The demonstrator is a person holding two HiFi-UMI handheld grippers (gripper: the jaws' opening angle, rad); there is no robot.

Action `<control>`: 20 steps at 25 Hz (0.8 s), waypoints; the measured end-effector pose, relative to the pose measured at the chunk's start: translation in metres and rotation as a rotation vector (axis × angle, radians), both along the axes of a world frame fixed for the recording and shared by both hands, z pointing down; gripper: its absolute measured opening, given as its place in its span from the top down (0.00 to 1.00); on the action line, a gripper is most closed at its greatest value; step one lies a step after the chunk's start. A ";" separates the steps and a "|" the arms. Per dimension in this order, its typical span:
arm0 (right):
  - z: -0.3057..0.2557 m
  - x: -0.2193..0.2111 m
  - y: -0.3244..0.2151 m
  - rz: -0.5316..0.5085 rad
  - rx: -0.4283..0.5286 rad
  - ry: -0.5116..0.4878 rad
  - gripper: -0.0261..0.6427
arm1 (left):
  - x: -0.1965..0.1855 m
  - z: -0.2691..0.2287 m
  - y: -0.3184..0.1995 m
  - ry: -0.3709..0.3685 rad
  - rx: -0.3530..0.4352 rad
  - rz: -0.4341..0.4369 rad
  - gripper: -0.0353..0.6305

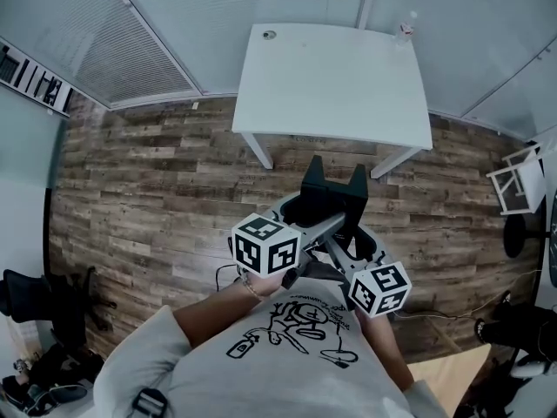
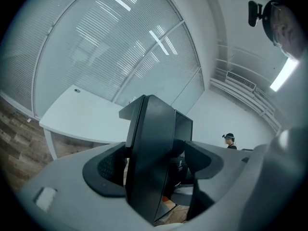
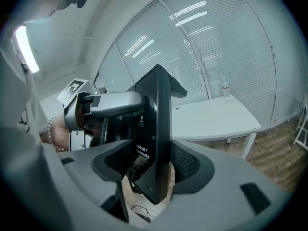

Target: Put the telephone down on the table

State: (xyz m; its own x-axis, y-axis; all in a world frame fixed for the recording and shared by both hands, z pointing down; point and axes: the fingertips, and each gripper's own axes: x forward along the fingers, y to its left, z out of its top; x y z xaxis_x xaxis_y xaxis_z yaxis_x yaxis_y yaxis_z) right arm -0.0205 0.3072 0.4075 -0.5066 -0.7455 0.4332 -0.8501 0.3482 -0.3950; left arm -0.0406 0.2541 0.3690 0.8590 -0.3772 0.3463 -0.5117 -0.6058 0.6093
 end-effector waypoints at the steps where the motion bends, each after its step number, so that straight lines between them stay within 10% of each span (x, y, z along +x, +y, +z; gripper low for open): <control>1: 0.000 0.006 -0.003 -0.001 0.000 -0.002 0.61 | 0.006 0.000 -0.003 -0.002 -0.001 -0.002 0.39; 20: 0.005 0.067 -0.055 -0.032 -0.003 -0.019 0.61 | 0.066 0.005 -0.055 -0.017 -0.002 -0.030 0.39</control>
State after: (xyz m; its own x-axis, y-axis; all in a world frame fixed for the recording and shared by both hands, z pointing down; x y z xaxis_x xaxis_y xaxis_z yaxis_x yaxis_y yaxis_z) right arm 0.0463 0.2519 0.4130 -0.5378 -0.7275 0.4259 -0.8312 0.3733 -0.4120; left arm 0.0256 0.1993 0.3742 0.8412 -0.4021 0.3614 -0.5398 -0.5883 0.6021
